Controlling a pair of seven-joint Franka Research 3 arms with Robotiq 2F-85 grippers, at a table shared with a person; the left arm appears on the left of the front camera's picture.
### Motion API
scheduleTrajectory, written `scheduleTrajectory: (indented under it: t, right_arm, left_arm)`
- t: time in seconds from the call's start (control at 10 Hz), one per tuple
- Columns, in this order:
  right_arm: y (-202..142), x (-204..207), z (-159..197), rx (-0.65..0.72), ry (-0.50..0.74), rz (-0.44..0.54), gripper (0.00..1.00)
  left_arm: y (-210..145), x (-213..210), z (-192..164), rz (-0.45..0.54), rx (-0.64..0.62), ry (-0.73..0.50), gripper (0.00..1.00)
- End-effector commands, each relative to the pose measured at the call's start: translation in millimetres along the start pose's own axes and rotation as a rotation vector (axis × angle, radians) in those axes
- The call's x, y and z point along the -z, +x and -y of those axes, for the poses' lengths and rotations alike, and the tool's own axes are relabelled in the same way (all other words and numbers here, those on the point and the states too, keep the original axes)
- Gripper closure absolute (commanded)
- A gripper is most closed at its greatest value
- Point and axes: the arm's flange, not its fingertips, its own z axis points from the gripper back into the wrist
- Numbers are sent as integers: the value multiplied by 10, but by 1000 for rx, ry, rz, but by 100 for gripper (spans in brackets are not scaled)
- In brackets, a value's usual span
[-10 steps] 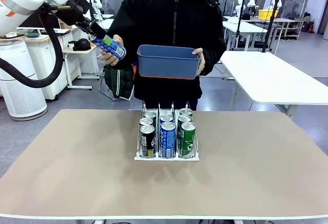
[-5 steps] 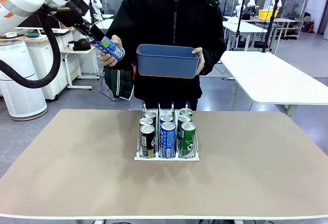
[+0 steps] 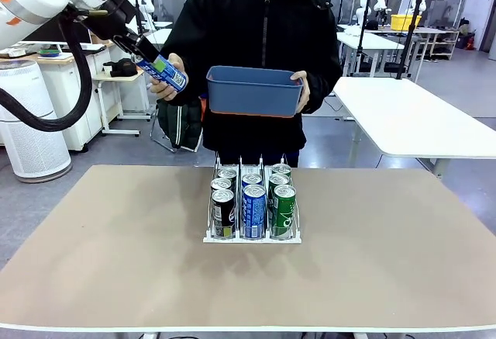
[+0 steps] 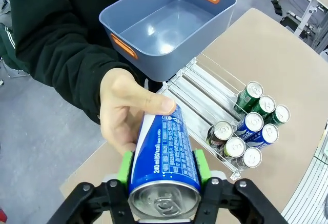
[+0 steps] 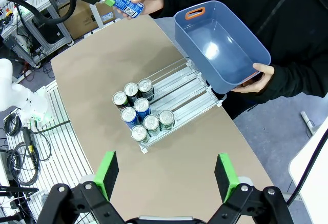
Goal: Fill the beverage cans into the dispenser.
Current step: Pick up the Ionic drink handed by the human, then place the picked Ionic drink in the line of the Automatic Can Dispenser with the same cans.
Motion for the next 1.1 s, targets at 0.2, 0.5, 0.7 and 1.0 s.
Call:
scheduleTrajectory:
  t: [0.2, 0.5, 0.7, 1.0]
  right_arm:
    - [-3, -4, -5, 0, 0, 0, 0]
    - [-3, -4, -5, 0, 0, 0, 0]
    - [-3, -4, -5, 0, 0, 0, 0]
    - [-3, -4, -5, 0, 0, 0, 0]
  left_arm:
    - [-24, -3, -25, 6, -2, -5, 98]
    - [-24, -3, -25, 6, -2, -5, 98]
    - [-24, -3, -25, 6, -2, -5, 98]
    - [-24, -3, -25, 6, -2, -5, 98]
